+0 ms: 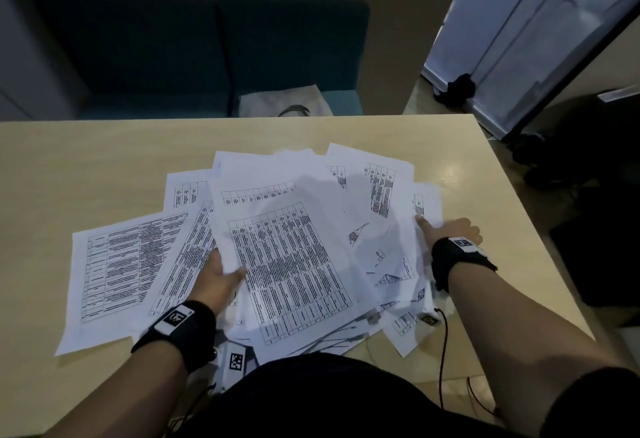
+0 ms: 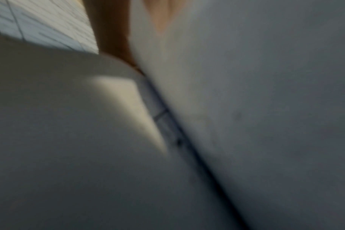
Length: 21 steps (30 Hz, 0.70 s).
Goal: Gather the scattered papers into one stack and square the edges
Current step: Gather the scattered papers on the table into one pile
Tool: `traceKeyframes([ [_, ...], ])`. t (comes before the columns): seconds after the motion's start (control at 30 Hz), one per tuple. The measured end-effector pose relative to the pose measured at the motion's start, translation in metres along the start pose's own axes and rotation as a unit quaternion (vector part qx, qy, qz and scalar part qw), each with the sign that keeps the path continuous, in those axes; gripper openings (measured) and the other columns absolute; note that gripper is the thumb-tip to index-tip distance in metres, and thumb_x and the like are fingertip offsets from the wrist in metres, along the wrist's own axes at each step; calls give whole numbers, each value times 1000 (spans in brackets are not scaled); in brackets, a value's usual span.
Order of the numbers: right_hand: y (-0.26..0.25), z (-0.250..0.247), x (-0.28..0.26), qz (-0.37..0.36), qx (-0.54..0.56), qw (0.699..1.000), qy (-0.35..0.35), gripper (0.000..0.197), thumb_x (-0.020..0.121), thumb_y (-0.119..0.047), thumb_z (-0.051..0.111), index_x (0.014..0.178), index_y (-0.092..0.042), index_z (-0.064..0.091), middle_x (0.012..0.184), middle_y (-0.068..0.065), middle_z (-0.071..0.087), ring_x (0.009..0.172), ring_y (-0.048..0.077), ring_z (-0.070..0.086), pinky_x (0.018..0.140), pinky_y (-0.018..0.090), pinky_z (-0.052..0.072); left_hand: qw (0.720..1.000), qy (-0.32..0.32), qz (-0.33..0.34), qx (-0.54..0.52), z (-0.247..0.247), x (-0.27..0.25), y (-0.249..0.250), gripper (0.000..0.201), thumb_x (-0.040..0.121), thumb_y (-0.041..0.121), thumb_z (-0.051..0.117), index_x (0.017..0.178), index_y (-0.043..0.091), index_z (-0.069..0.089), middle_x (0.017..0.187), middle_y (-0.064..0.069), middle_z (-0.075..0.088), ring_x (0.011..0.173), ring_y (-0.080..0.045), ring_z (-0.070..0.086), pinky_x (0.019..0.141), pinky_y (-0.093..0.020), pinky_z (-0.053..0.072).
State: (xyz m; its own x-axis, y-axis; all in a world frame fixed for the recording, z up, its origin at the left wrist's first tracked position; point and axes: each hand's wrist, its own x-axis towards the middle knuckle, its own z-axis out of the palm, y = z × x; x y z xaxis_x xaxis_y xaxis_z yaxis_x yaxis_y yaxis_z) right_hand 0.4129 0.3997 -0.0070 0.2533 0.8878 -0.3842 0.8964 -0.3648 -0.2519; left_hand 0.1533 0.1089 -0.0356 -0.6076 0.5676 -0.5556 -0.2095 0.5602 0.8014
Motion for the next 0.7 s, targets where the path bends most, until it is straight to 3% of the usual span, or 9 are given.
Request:
traceKeyframes([
  [0.07,6,14,23,-6,-6,999,-31,133,23,-99,52,116,-4,51,114,17,59,111,32,56,91,48,49,1000,-3,11,-1,1,-1,1,63,97,12,59,152,21,29,151,2,43,131,-19,45,106,-36,36],
  [0.1,8,24,34,-19,-11,999,-43,139,11,-99,50,112,-4,51,105,16,64,103,31,61,85,48,52,1000,1,15,-3,2,-4,4,64,97,12,59,152,21,28,153,0,41,134,-20,43,108,-37,34],
  [0.13,7,32,40,-28,-8,997,-64,137,10,-95,57,112,-4,49,100,15,65,98,32,63,81,48,54,1000,-2,16,-5,2,-2,2,64,98,12,58,153,21,27,154,2,38,137,-20,40,110,-39,32],
  [0.23,-8,21,11,-44,16,994,-101,106,36,-75,75,112,-5,53,109,15,61,88,33,64,81,44,55,1000,8,24,-17,6,-7,5,66,99,9,56,155,16,22,155,3,34,141,-20,32,112,-38,26],
  [0.37,-14,14,1,-15,4,998,-68,79,58,-62,76,113,-9,55,129,12,36,102,38,53,87,43,50,999,11,36,-29,8,-11,6,66,99,7,54,156,17,21,160,-2,29,146,-26,27,112,-38,24],
  [0.5,-19,13,8,-56,77,988,-121,59,68,-38,81,110,-5,56,110,15,60,79,28,58,67,32,48,999,5,28,-42,8,-10,6,69,99,8,55,157,18,18,160,2,24,148,-25,23,116,-42,21],
  [0.57,-19,12,8,-86,122,977,-149,47,70,-32,81,104,-7,62,100,11,67,81,26,62,76,33,52,999,5,24,-48,7,-8,4,66,99,7,55,155,19,23,153,10,27,144,-22,30,112,-39,27],
  [0.63,-18,11,11,-106,129,975,-144,45,66,-34,82,102,-12,66,97,6,69,88,25,65,88,34,53,999,6,29,-43,8,-8,4,59,99,4,53,152,18,30,141,9,41,135,-18,37,104,-34,30],
  [0.7,-18,2,9,-129,119,978,-112,27,75,-30,76,95,-14,67,89,4,70,84,25,67,87,36,55,999,6,23,-47,9,-10,6,60,99,4,53,152,16,28,140,7,40,139,-20,34,107,-36,29],
])
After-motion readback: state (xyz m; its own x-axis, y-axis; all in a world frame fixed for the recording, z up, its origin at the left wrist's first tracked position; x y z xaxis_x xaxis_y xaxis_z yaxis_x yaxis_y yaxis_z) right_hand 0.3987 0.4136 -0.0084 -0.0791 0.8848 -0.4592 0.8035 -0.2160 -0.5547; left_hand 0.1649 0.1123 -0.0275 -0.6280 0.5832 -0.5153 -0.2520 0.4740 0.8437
